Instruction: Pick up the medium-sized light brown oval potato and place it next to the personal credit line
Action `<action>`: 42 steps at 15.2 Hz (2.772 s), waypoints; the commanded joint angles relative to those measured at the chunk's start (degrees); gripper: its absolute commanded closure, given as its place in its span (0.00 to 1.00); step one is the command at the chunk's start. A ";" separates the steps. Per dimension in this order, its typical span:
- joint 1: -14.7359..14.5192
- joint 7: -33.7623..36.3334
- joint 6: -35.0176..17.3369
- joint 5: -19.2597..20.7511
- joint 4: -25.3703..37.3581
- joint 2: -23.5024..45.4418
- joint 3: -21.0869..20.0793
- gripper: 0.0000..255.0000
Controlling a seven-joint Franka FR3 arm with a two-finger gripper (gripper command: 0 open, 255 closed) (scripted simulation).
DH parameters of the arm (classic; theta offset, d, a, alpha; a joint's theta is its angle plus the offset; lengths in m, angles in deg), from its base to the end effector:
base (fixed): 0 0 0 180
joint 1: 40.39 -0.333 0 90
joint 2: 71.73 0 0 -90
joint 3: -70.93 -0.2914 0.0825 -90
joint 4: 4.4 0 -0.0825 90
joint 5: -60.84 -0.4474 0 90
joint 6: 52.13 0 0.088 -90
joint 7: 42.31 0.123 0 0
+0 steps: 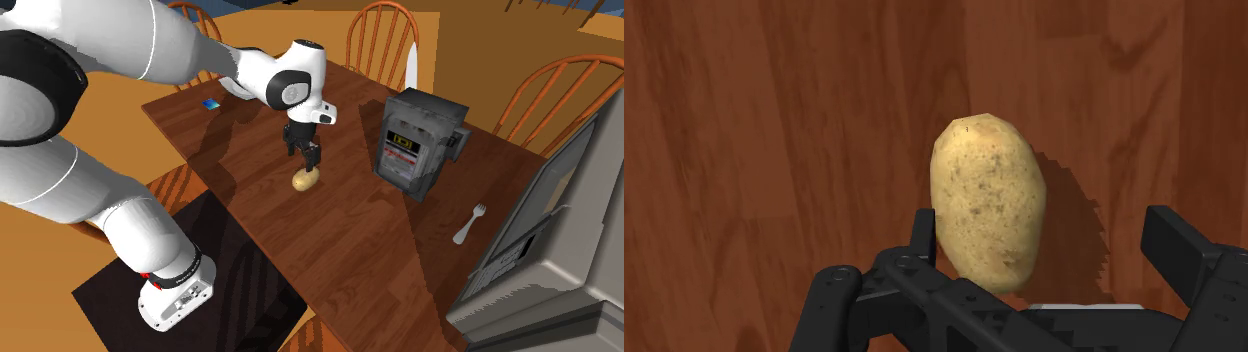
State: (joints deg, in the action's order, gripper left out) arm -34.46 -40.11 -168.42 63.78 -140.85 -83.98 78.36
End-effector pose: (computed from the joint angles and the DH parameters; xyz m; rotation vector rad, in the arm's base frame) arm 0.4914 -0.1185 0.3172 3.1077 -0.3760 -0.2201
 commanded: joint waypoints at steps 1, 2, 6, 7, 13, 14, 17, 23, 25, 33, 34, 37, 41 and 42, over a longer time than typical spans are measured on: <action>0.54 0.13 -2.77 0.40 1.68 4.55 0.59 0.00; 0.80 0.22 -3.93 0.56 2.56 6.68 0.87 0.00; 0.87 0.13 -7.18 0.50 0.64 8.01 0.98 0.00; 0.88 0.11 -7.99 0.48 0.19 8.38 1.01 0.00; 0.93 0.03 -10.11 0.41 -0.92 9.39 1.08 0.00; 0.93 0.03 -10.11 0.41 -0.92 9.39 1.08 0.00; 0.92 0.03 -10.09 0.41 -0.91 9.38 1.08 0.00; 0.92 0.05 -10.10 0.41 -0.93 9.37 1.07 1.00; 0.92 0.05 -10.11 0.41 -0.94 9.36 1.07 1.00; 0.91 0.14 -6.07 0.66 0.62 6.87 0.99 1.00; 0.91 0.16 -5.26 0.70 0.97 6.41 0.97 1.00; 0.90 0.20 -2.85 0.80 2.07 5.09 0.91 1.00; 0.88 0.23 0.36 0.90 3.72 3.53 0.81 1.00; 0.88 0.23 1.15 0.92 4.16 3.17 0.79 1.00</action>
State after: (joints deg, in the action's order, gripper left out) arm -33.55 -39.95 -168.05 64.67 -136.93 -80.31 79.21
